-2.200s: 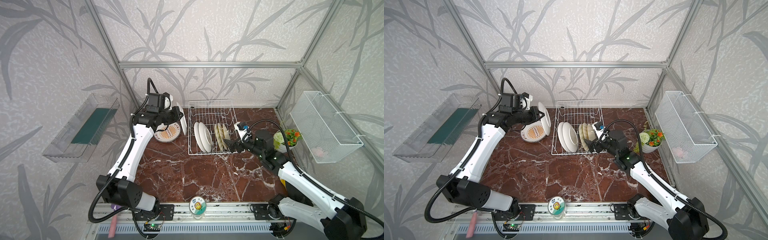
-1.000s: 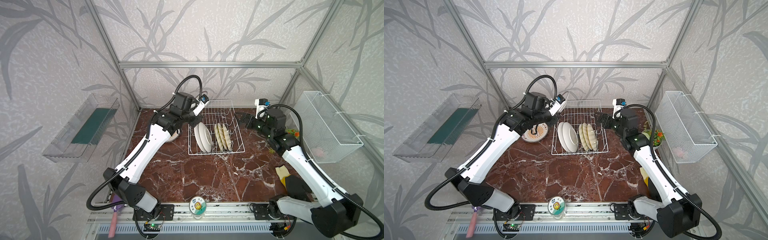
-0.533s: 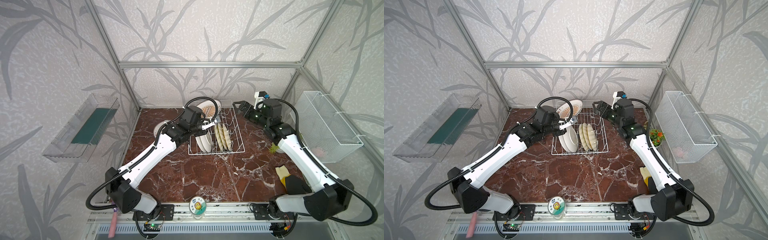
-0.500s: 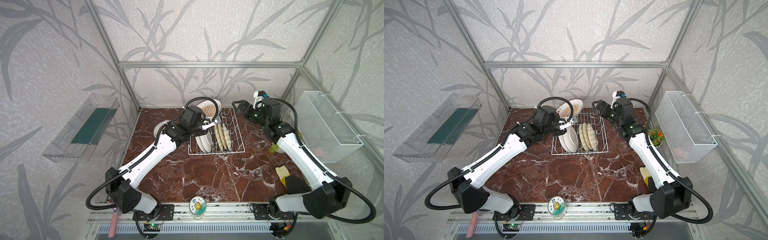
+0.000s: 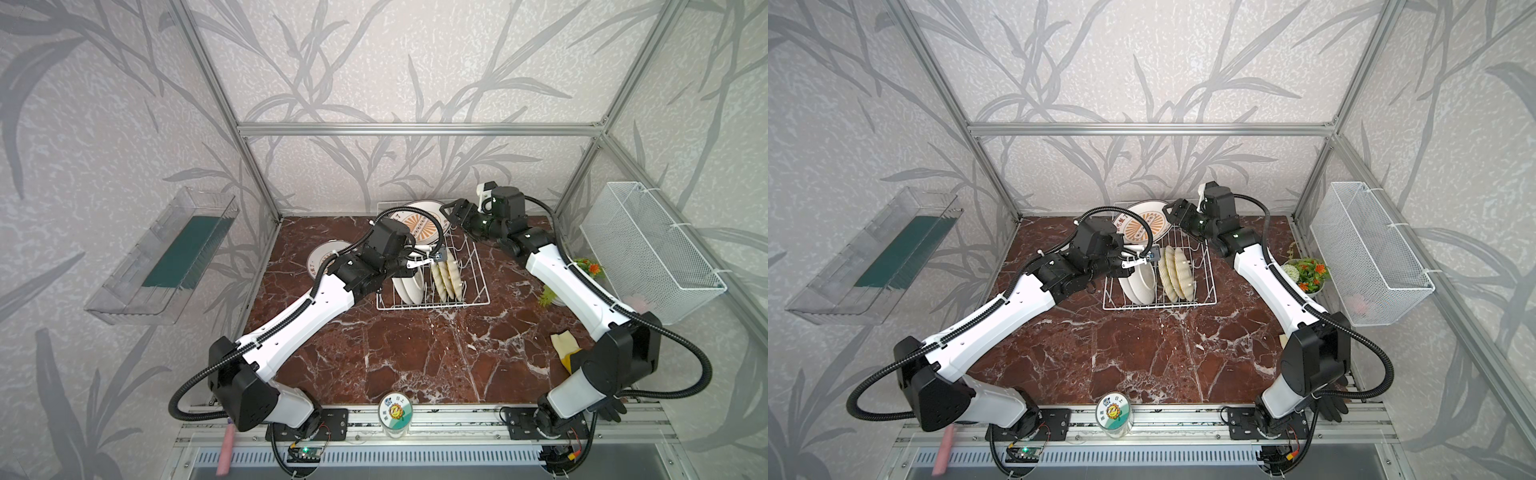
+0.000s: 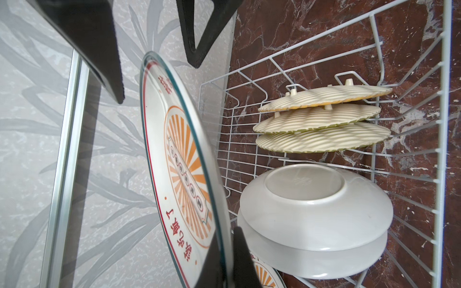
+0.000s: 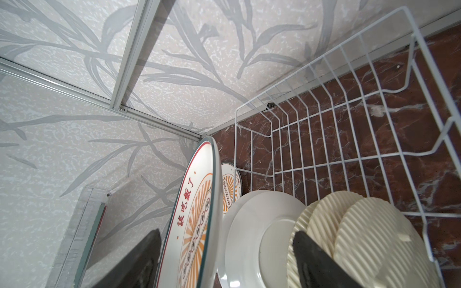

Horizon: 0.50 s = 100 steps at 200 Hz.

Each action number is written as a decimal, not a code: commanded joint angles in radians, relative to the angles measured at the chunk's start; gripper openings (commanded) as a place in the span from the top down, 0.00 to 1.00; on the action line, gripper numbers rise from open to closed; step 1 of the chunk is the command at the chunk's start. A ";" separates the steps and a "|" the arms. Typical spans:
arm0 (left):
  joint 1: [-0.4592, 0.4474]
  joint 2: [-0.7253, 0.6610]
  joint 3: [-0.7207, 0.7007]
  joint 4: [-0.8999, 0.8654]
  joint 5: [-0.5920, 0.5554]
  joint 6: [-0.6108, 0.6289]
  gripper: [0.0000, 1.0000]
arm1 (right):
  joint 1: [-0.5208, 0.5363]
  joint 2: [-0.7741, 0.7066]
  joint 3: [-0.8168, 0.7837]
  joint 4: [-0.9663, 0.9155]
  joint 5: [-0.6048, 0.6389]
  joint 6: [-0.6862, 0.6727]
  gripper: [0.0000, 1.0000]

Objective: Unload the plates from the dish rack
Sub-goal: Place the plate on the plate.

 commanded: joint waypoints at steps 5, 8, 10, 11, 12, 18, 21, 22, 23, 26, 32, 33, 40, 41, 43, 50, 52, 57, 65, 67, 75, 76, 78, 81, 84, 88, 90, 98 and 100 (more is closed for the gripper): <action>-0.010 -0.005 0.006 0.040 -0.018 0.041 1.00 | 0.001 0.017 0.039 -0.046 -0.011 -0.006 0.23; -0.012 -0.004 0.008 0.038 -0.018 0.042 1.00 | 0.001 0.019 0.041 -0.049 -0.012 -0.009 0.25; -0.011 -0.002 0.009 0.038 -0.019 0.043 1.00 | 0.001 0.019 0.041 -0.051 -0.012 -0.011 0.26; -0.012 0.000 0.008 0.038 -0.019 0.044 1.00 | 0.001 0.020 0.040 -0.052 -0.012 -0.012 0.27; -0.012 -0.001 0.009 0.037 -0.020 0.044 1.00 | 0.001 0.021 0.040 -0.054 -0.012 -0.013 0.28; -0.014 0.004 0.009 0.037 -0.024 0.047 1.00 | 0.001 0.021 0.039 -0.058 -0.012 -0.016 0.32; -0.015 0.006 0.011 0.037 -0.028 0.049 1.00 | 0.002 0.021 0.038 -0.057 -0.013 -0.016 0.34; -0.015 0.007 0.011 0.037 -0.029 0.049 1.00 | 0.002 0.021 0.037 -0.058 -0.012 -0.016 0.35; -0.016 0.007 0.012 0.037 -0.030 0.050 1.00 | 0.002 0.020 0.037 -0.058 -0.012 -0.016 0.36; -0.018 0.008 0.012 0.037 -0.034 0.051 1.00 | 0.002 0.020 0.035 -0.058 -0.012 -0.017 0.39; -0.021 0.014 0.014 0.035 -0.043 0.055 1.00 | 0.003 0.019 0.033 -0.058 -0.012 -0.016 0.45; -0.021 0.014 0.014 0.034 -0.044 0.054 1.00 | 0.003 0.019 0.033 -0.057 -0.012 -0.016 0.46; -0.022 0.019 0.016 0.028 -0.051 0.057 1.00 | 0.004 0.022 0.034 -0.058 -0.014 -0.015 0.51; -0.023 0.020 0.017 0.027 -0.051 0.058 1.00 | 0.004 0.022 0.035 -0.058 -0.015 -0.016 0.52; -0.023 0.021 0.018 0.026 -0.052 0.058 1.00 | 0.004 0.023 0.036 -0.060 -0.015 -0.018 0.52; -0.026 0.025 0.020 0.023 -0.054 0.060 1.00 | 0.006 0.027 0.043 -0.066 -0.022 -0.020 0.55; -0.027 0.024 0.019 0.024 -0.053 0.060 1.00 | 0.006 0.029 0.046 -0.067 -0.024 -0.022 0.56; -0.028 0.026 0.017 0.025 -0.052 0.059 1.00 | 0.006 0.034 0.051 -0.075 -0.028 -0.025 0.56; -0.029 0.029 0.015 0.029 -0.053 0.056 1.00 | 0.006 0.040 0.058 -0.081 -0.032 -0.032 0.57; -0.029 0.029 0.012 0.034 -0.055 0.050 1.00 | 0.007 0.040 0.059 -0.082 -0.031 -0.033 0.57; -0.032 0.027 -0.012 0.080 -0.073 0.034 1.00 | 0.008 0.045 0.060 -0.087 -0.028 -0.034 0.57; -0.032 0.026 -0.015 0.084 -0.074 0.038 1.00 | 0.009 0.045 0.060 -0.087 -0.028 -0.034 0.57; -0.032 0.026 -0.021 0.090 -0.073 0.045 1.00 | 0.009 0.047 0.060 -0.088 -0.027 -0.035 0.57; -0.032 0.024 -0.029 0.100 -0.074 0.052 1.00 | 0.009 0.048 0.060 -0.089 -0.027 -0.035 0.57; -0.031 0.022 -0.036 0.106 -0.075 0.059 1.00 | 0.009 0.049 0.060 -0.089 -0.028 -0.034 0.57; -0.033 0.022 -0.041 0.111 -0.077 0.062 1.00 | 0.009 0.051 0.061 -0.092 -0.028 -0.034 0.57; -0.033 0.022 -0.041 0.113 -0.077 0.062 1.00 | 0.008 0.053 0.062 -0.093 -0.028 -0.034 0.57; -0.034 0.025 -0.036 0.106 -0.081 0.059 1.00 | 0.008 0.056 0.064 -0.099 -0.030 -0.037 0.57; -0.033 0.027 -0.035 0.102 -0.082 0.057 1.00 | 0.009 0.057 0.064 -0.099 -0.030 -0.037 0.58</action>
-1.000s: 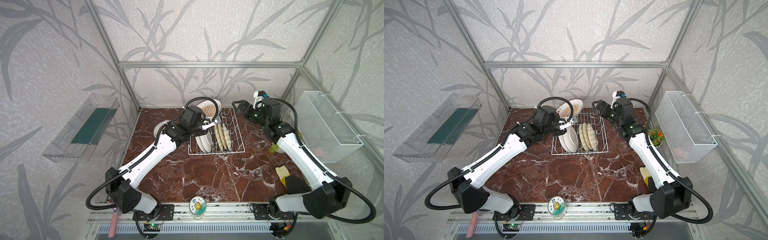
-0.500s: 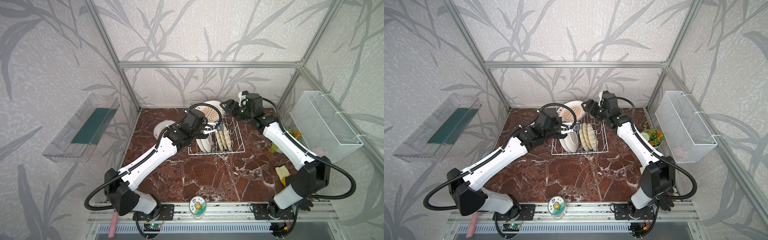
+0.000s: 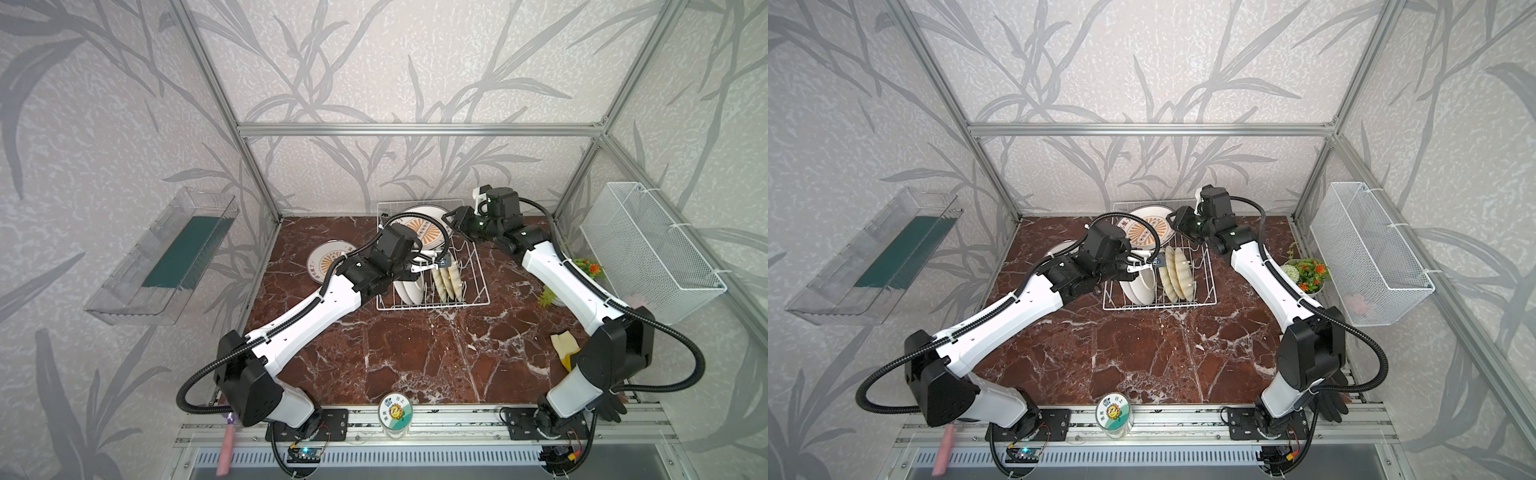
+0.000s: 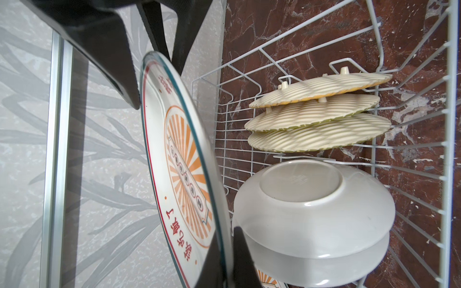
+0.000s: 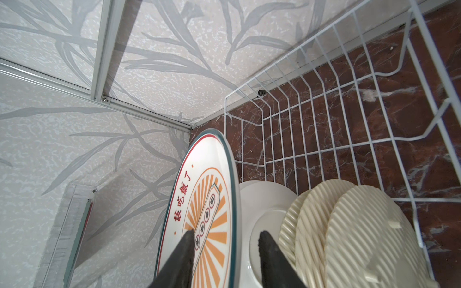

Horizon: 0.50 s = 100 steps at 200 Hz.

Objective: Unload the plates from the dish rack
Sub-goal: Place the plate on the plate.

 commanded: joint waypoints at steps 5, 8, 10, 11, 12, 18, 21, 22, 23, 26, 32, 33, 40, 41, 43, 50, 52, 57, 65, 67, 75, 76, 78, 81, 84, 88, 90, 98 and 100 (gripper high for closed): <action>-0.005 -0.005 0.001 0.069 -0.031 0.025 1.00 | 0.006 0.016 0.037 -0.037 -0.018 -0.019 0.57; -0.005 -0.005 0.004 0.067 -0.030 0.025 1.00 | 0.006 0.017 0.037 -0.037 -0.018 -0.021 0.58; -0.005 -0.005 0.004 0.066 -0.030 0.024 1.00 | 0.005 0.017 0.038 -0.038 -0.018 -0.019 0.58; -0.005 -0.005 0.004 0.066 -0.029 0.024 1.00 | 0.006 0.017 0.038 -0.039 -0.018 -0.019 0.58; -0.005 -0.005 0.004 0.067 -0.030 0.023 1.00 | 0.006 0.019 0.038 -0.039 -0.018 -0.018 0.59; -0.006 -0.005 0.004 0.069 -0.028 0.023 1.00 | 0.006 0.019 0.038 -0.040 -0.019 -0.018 0.60; -0.005 -0.007 0.003 0.067 -0.027 0.022 1.00 | 0.006 0.020 0.037 -0.041 -0.019 -0.017 0.61; -0.005 -0.007 0.003 0.068 -0.027 0.023 1.00 | 0.006 0.020 0.038 -0.042 -0.019 -0.018 0.61; -0.005 -0.007 0.003 0.068 -0.026 0.023 1.00 | 0.006 0.021 0.038 -0.042 -0.019 -0.018 0.61; -0.005 -0.008 0.002 0.070 -0.026 0.022 1.00 | 0.006 0.021 0.037 -0.042 -0.019 -0.020 0.63; -0.005 -0.009 0.000 0.072 -0.024 0.020 1.00 | 0.006 0.023 0.037 -0.045 -0.017 -0.022 0.64; -0.005 -0.010 -0.001 0.073 -0.024 0.019 1.00 | 0.006 0.023 0.037 -0.045 -0.016 -0.023 0.65; -0.005 -0.011 0.000 0.073 -0.024 0.017 1.00 | 0.005 0.023 0.037 -0.045 -0.015 -0.025 0.67; -0.005 -0.010 -0.001 0.073 -0.024 0.017 1.00 | 0.005 0.023 0.038 -0.045 -0.015 -0.024 0.67; -0.005 -0.009 -0.002 0.073 -0.024 0.016 1.00 | 0.006 0.025 0.038 -0.047 -0.015 -0.025 0.67; -0.005 -0.012 -0.002 0.073 -0.024 0.015 1.00 | 0.005 0.027 0.038 -0.050 -0.014 -0.026 0.70; -0.005 -0.011 -0.003 0.074 -0.025 0.015 1.00 | 0.005 0.027 0.038 -0.050 -0.014 -0.026 0.70; -0.005 -0.009 -0.003 0.072 -0.025 0.016 1.00 | 0.005 0.029 0.039 -0.051 -0.016 -0.026 0.71; -0.005 -0.010 -0.003 0.070 -0.023 0.016 1.00 | 0.006 0.033 0.039 -0.051 -0.018 -0.026 0.71; -0.005 -0.010 -0.005 0.070 -0.022 0.016 1.00 | 0.006 0.033 0.039 -0.051 -0.018 -0.026 0.71; -0.005 -0.009 -0.005 0.069 -0.019 0.015 1.00 | 0.006 0.036 0.039 -0.050 -0.021 -0.028 0.71; -0.006 -0.010 -0.005 0.069 -0.018 0.015 1.00 | 0.006 0.036 0.039 -0.050 -0.022 -0.027 0.71; -0.005 -0.011 -0.005 0.068 -0.017 0.014 1.00 | 0.005 0.036 0.039 -0.050 -0.022 -0.026 0.71; -0.005 -0.009 -0.005 0.067 -0.017 0.015 1.00 | 0.005 0.039 0.039 -0.051 -0.023 -0.024 0.71; -0.006 -0.008 -0.005 0.068 -0.017 0.014 1.00 | 0.006 0.039 0.038 -0.051 -0.024 -0.024 0.71; -0.005 -0.008 -0.005 0.067 -0.016 0.014 1.00 | 0.006 0.040 0.041 -0.051 -0.025 -0.023 0.71; -0.005 -0.008 -0.005 0.066 -0.015 0.013 1.00 | 0.006 0.040 0.041 -0.051 -0.025 -0.023 0.71; -0.006 -0.009 -0.005 0.065 -0.012 0.014 1.00 | 0.006 0.043 0.042 -0.050 -0.028 -0.022 0.71; -0.005 -0.009 -0.005 0.065 -0.012 0.013 1.00 | 0.006 0.044 0.042 -0.050 -0.028 -0.022 0.72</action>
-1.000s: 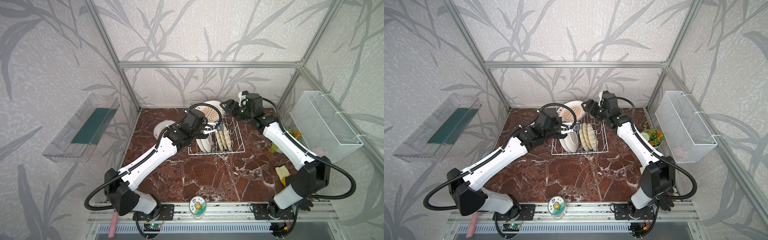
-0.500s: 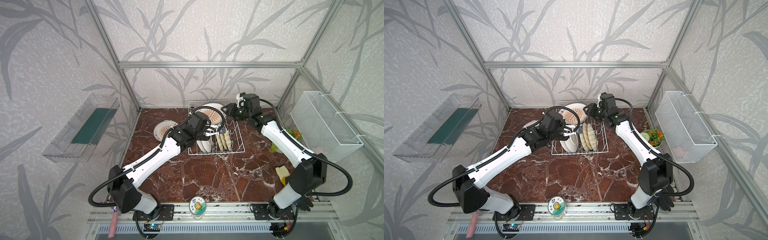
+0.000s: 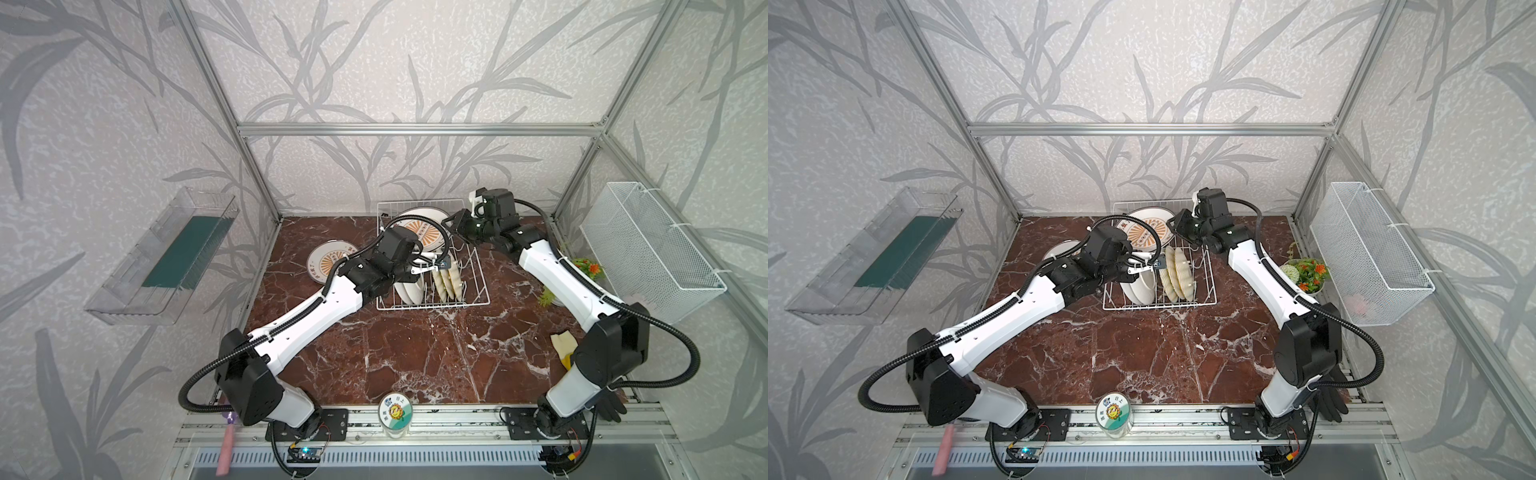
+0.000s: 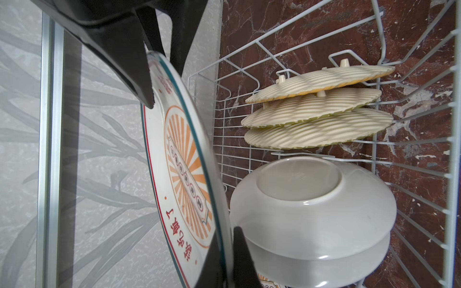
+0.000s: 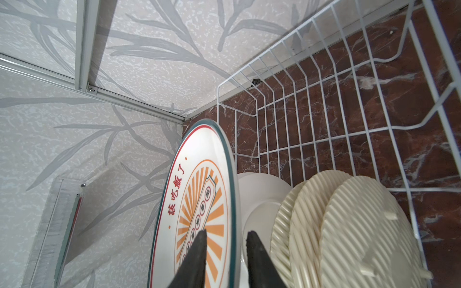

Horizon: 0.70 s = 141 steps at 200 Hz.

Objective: Unload the plates from the dish rack
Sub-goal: Place the plate on the plate.

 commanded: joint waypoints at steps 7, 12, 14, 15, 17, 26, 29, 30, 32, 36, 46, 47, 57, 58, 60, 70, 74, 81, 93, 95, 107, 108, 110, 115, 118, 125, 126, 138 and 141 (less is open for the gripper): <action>-0.004 -0.012 0.005 0.058 -0.002 0.012 1.00 | 0.004 0.023 0.032 -0.013 -0.024 -0.007 0.74; -0.004 -0.010 0.005 0.058 0.001 0.009 1.00 | 0.004 0.025 0.035 -0.014 -0.024 -0.007 0.74; -0.004 -0.010 0.005 0.059 0.002 0.008 1.00 | 0.003 0.025 0.036 -0.015 -0.025 -0.007 0.75; -0.004 -0.010 0.005 0.059 0.002 0.007 1.00 | 0.003 0.026 0.036 -0.015 -0.025 -0.007 0.75; -0.004 -0.010 0.005 0.059 0.004 0.006 1.00 | 0.004 0.028 0.036 -0.016 -0.026 -0.007 0.76; -0.006 -0.009 0.005 0.058 0.006 0.002 1.00 | 0.004 0.029 0.042 -0.020 -0.030 -0.008 0.79; -0.006 -0.009 0.005 0.058 0.006 0.001 1.00 | 0.004 0.029 0.043 -0.021 -0.030 -0.010 0.80; -0.006 -0.009 0.006 0.058 0.006 0.001 1.00 | 0.004 0.029 0.043 -0.021 -0.030 -0.009 0.80; -0.006 -0.008 0.006 0.059 0.007 0.000 1.00 | 0.004 0.029 0.044 -0.023 -0.030 -0.009 0.80; -0.006 -0.008 0.006 0.058 0.005 -0.001 1.00 | 0.004 0.029 0.044 -0.024 -0.029 -0.010 0.81; -0.006 -0.005 0.006 0.058 0.006 -0.001 1.00 | 0.003 0.029 0.044 -0.026 -0.028 -0.009 0.84; -0.006 -0.005 0.006 0.058 0.005 -0.001 1.00 | 0.003 0.029 0.044 -0.026 -0.028 -0.009 0.84; -0.006 -0.004 0.006 0.055 0.005 0.000 1.00 | 0.004 0.029 0.046 -0.029 -0.026 -0.007 0.87; -0.007 -0.004 0.006 0.055 0.005 0.000 1.00 | 0.003 0.029 0.047 -0.030 -0.026 -0.007 0.87; -0.007 -0.004 0.006 0.054 0.004 0.000 1.00 | 0.003 0.029 0.047 -0.031 -0.026 -0.008 0.87; -0.006 -0.003 0.005 0.054 0.002 0.002 1.00 | 0.004 0.028 0.049 -0.031 -0.025 -0.007 0.89; -0.006 -0.001 0.005 0.056 0.000 0.001 1.00 | 0.004 0.028 0.050 -0.032 -0.024 -0.006 0.90; -0.006 -0.001 0.003 0.057 -0.004 0.002 1.00 | 0.004 0.029 0.052 -0.031 -0.024 -0.006 0.93; -0.006 0.001 0.000 0.060 -0.009 0.003 0.98 | 0.004 0.029 0.055 -0.031 -0.026 -0.004 0.97; -0.006 0.002 -0.001 0.061 -0.011 0.003 0.97 | 0.004 0.029 0.055 -0.030 -0.026 -0.004 0.98; -0.006 0.004 -0.003 0.067 -0.018 -0.001 0.90 | 0.004 0.029 0.055 -0.025 -0.026 0.000 1.00; -0.007 0.006 -0.003 0.067 -0.019 -0.002 0.89 | 0.004 0.029 0.055 -0.025 -0.027 0.001 1.00; -0.006 0.006 -0.003 0.067 -0.021 -0.003 0.88 | 0.004 0.029 0.054 -0.024 -0.026 0.002 1.00; -0.006 0.007 -0.001 0.069 -0.024 -0.006 0.80 | 0.004 0.029 0.053 -0.021 -0.026 0.006 1.00; -0.006 0.008 -0.001 0.070 -0.025 -0.008 0.75 | 0.004 0.029 0.051 -0.019 -0.026 0.007 1.00; -0.006 0.012 -0.001 0.069 -0.028 -0.012 0.66 | 0.003 0.029 0.047 -0.012 -0.024 0.012 1.00; -0.006 0.013 -0.001 0.069 -0.029 -0.013 0.64 | 0.003 0.029 0.045 -0.011 -0.023 0.012 1.00; -0.006 0.016 -0.001 0.071 -0.035 -0.026 0.43 | 0.002 0.029 0.034 0.013 -0.018 0.028 1.00; -0.006 0.016 -0.001 0.071 -0.036 -0.031 0.39 | 0.001 0.029 0.031 0.020 -0.016 0.034 1.00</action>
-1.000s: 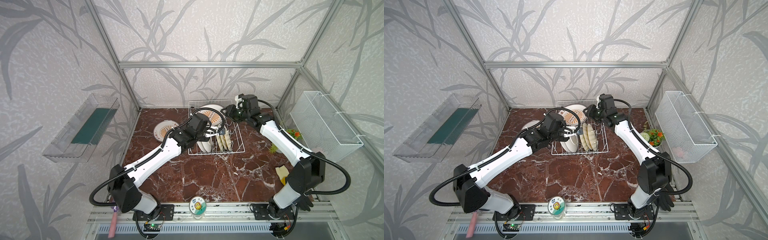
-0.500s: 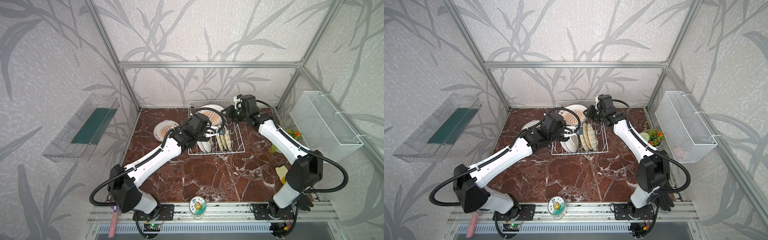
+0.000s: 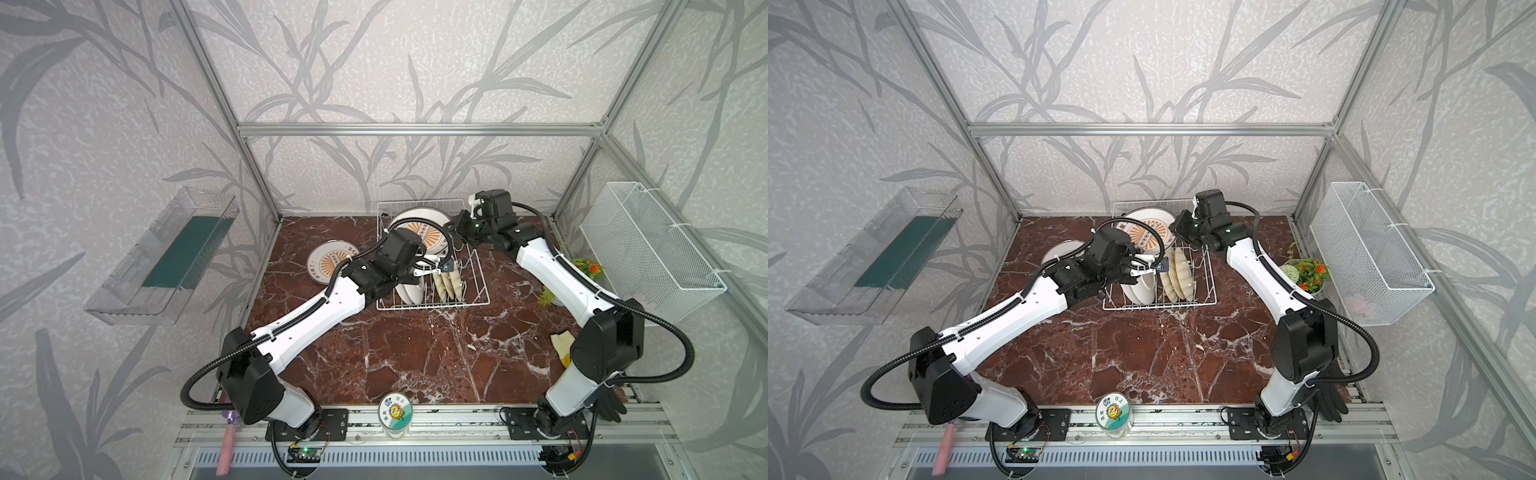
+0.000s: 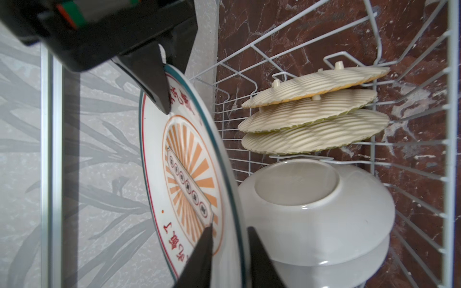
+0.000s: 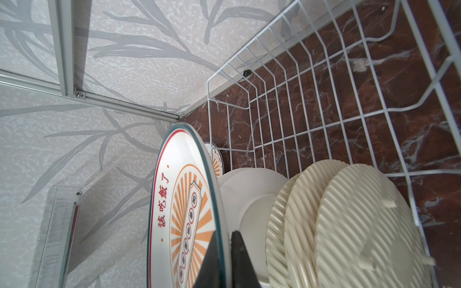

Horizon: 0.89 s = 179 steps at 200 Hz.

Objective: Unload the plates from the dish rack
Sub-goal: Place the plate on the plate.

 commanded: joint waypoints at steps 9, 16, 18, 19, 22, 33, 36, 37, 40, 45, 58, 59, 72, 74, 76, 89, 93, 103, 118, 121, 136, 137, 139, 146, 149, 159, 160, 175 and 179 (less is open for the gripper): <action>0.004 0.009 0.005 0.045 -0.020 -0.034 0.33 | -0.002 -0.006 -0.001 0.075 -0.004 0.007 1.00; 0.004 0.010 0.005 0.043 -0.020 -0.041 0.30 | -0.005 -0.016 -0.015 0.092 0.006 0.024 1.00; 0.004 0.010 0.004 0.043 -0.019 -0.042 0.29 | -0.006 -0.019 -0.020 0.099 0.010 0.027 1.00; 0.004 0.010 0.003 0.043 -0.020 -0.044 0.28 | -0.006 -0.020 -0.023 0.102 0.011 0.029 1.00; 0.004 0.010 0.003 0.044 -0.019 -0.046 0.26 | -0.008 -0.025 -0.028 0.110 0.014 0.033 1.00; 0.005 0.010 0.000 0.043 -0.017 -0.064 0.08 | -0.014 -0.040 -0.048 0.134 0.028 0.049 1.00; 0.005 0.010 0.000 0.040 -0.014 -0.068 0.07 | -0.017 -0.044 -0.053 0.141 0.030 0.052 1.00; 0.005 0.010 -0.001 0.039 -0.014 -0.070 0.06 | -0.018 -0.045 -0.054 0.144 0.032 0.053 1.00; 0.004 0.010 -0.002 0.039 -0.013 -0.074 0.02 | -0.020 -0.050 -0.060 0.150 0.034 0.056 1.00; 0.004 0.008 -0.004 0.037 -0.012 -0.083 0.01 | -0.025 -0.056 -0.071 0.163 0.037 0.063 1.00; 0.006 0.004 -0.014 0.037 -0.008 -0.102 0.01 | -0.038 -0.077 -0.101 0.193 0.052 0.077 1.00; 0.006 0.004 -0.015 0.037 -0.007 -0.104 0.01 | -0.040 -0.079 -0.104 0.197 0.053 0.078 1.00; 0.010 -0.003 -0.024 0.032 -0.002 -0.125 0.01 | -0.055 -0.102 -0.134 0.226 0.066 0.087 1.00; 0.010 -0.003 -0.025 0.031 0.000 -0.129 0.01 | -0.058 -0.105 -0.137 0.228 0.068 0.088 1.00; 0.011 -0.003 -0.025 0.028 0.001 -0.134 0.01 | -0.060 -0.108 -0.141 0.231 0.070 0.088 1.00; 0.015 -0.007 -0.024 0.013 0.008 -0.169 0.01 | -0.078 -0.128 -0.162 0.254 0.072 0.093 1.00; 0.016 -0.010 -0.025 0.010 0.012 -0.181 0.01 | -0.084 -0.135 -0.166 0.259 0.071 0.094 1.00; 0.024 -0.021 -0.029 0.006 0.029 -0.214 0.01 | -0.098 -0.151 -0.178 0.268 0.071 0.088 1.00; 0.051 -0.045 -0.033 0.011 0.080 -0.292 0.01 | -0.118 -0.180 -0.191 0.274 0.078 0.060 1.00; 0.060 -0.051 -0.033 0.013 0.095 -0.313 0.01 | -0.122 -0.186 -0.194 0.276 0.080 0.050 1.00; 0.114 -0.082 -0.034 0.041 0.188 -0.452 0.01 | -0.134 -0.215 -0.209 0.279 0.096 -0.011 1.00; 0.120 -0.084 -0.034 0.044 0.193 -0.463 0.01 | -0.135 -0.217 -0.211 0.279 0.097 -0.016 1.00; 0.130 -0.089 -0.034 0.049 0.216 -0.485 0.01 | -0.137 -0.221 -0.214 0.279 0.099 -0.021 1.00; 0.167 -0.100 -0.032 0.069 0.285 -0.565 0.01 | -0.142 -0.234 -0.226 0.287 0.102 -0.047 1.00; 0.179 -0.104 -0.032 0.080 0.311 -0.603 0.01 | -0.144 -0.238 -0.232 0.292 0.101 -0.056 1.00; 0.230 -0.107 -0.026 0.108 0.392 -0.721 0.01 | -0.155 -0.252 -0.255 0.306 0.091 -0.073 1.00; 0.234 -0.107 -0.024 0.110 0.398 -0.732 0.01 | -0.156 -0.254 -0.257 0.308 0.088 -0.074 1.00; 0.281 -0.096 -0.003 0.123 0.494 -0.858 0.01 | -0.171 -0.271 -0.286 0.327 0.056 -0.107 1.00; 0.289 -0.090 0.001 0.124 0.512 -0.887 0.01 | -0.174 -0.275 -0.293 0.331 0.049 -0.120 1.00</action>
